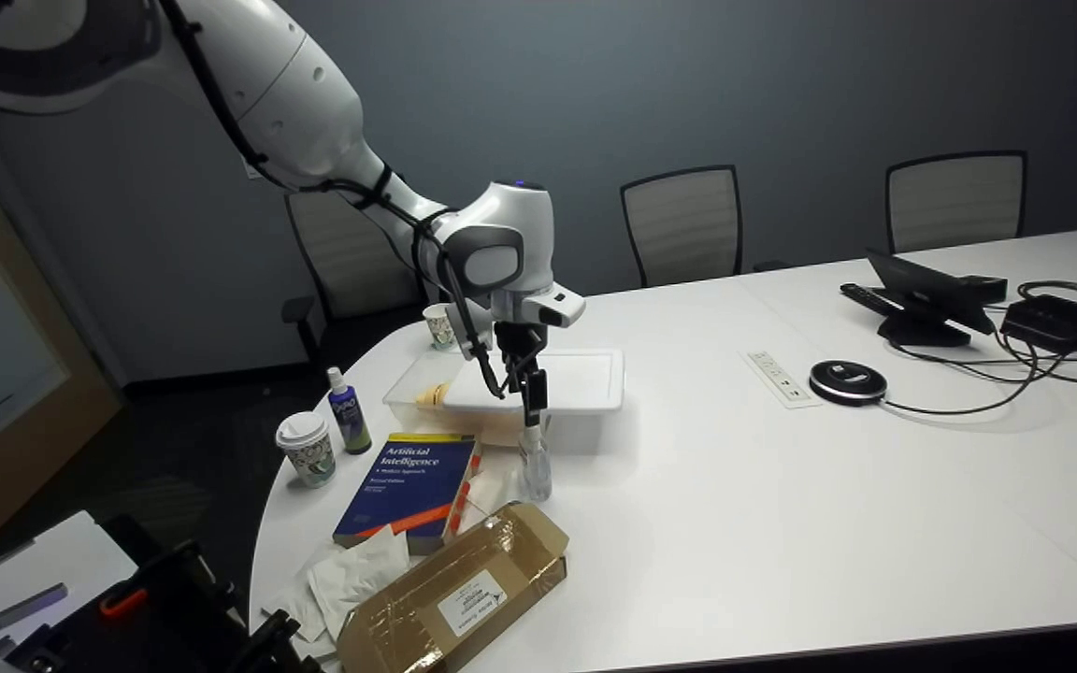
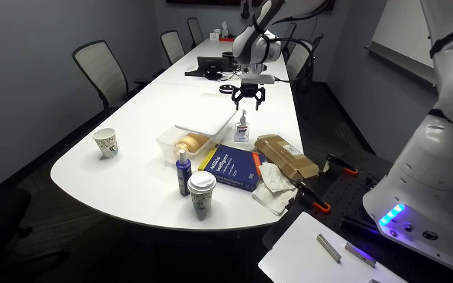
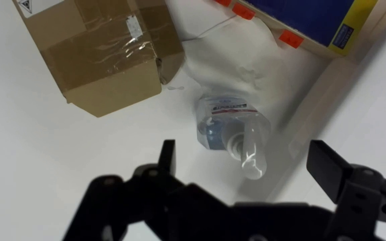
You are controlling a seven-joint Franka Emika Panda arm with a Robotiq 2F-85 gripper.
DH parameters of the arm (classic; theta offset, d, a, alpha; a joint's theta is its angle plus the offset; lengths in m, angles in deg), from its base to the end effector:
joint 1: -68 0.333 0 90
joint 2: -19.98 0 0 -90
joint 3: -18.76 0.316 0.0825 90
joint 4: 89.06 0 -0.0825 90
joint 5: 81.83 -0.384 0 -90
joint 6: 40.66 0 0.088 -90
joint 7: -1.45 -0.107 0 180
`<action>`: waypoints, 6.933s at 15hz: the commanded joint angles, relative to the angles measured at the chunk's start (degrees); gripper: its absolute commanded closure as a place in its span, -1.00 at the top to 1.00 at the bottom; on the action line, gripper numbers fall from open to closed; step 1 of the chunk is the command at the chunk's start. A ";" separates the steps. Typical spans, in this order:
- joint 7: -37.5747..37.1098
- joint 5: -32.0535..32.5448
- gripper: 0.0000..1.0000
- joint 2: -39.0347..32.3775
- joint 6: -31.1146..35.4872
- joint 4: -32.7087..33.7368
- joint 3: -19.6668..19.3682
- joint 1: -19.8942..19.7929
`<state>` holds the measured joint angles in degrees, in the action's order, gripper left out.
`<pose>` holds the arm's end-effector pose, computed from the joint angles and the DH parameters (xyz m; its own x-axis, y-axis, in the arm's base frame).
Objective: Put the transparent bottle in the bowl
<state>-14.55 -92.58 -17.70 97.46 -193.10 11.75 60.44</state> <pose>0.6236 -0.1565 0.1728 0.7926 -0.6061 -0.0663 -0.6086 -0.7931 -0.0252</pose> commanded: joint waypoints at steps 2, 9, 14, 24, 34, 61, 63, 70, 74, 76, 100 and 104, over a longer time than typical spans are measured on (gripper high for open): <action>-0.40 -1.70 1.00 -2.94 -0.29 3.33 0.83 -0.39; -0.72 -1.29 0.31 -5.58 -1.09 6.73 0.48 -0.26; -0.72 -1.02 -0.46 -5.69 -1.87 7.58 0.09 -0.42; -1.70 -0.57 -1.00 -6.01 -6.97 9.69 -0.52 -0.17; -2.98 -0.05 0.72 -5.68 -7.74 10.52 -0.90 0.40; -2.95 -0.05 -0.90 -5.42 -11.03 10.34 -0.53 1.22; -2.63 -0.61 -0.90 -3.17 -11.63 9.40 0.03 1.50; -14.48 6.67 -0.90 11.15 -17.19 3.12 -3.74 8.72; -15.59 11.38 -0.90 18.09 -24.33 1.60 -1.55 11.26; -12.29 11.19 -0.90 19.87 -27.11 0.85 0.89 11.68; 15.42 10.72 -0.90 12.29 -12.31 -0.87 12.31 14.31; 15.61 10.92 -0.90 9.64 -10.26 0.95 11.98 14.22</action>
<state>0.14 -82.27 -6.23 85.98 -194.26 23.93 74.62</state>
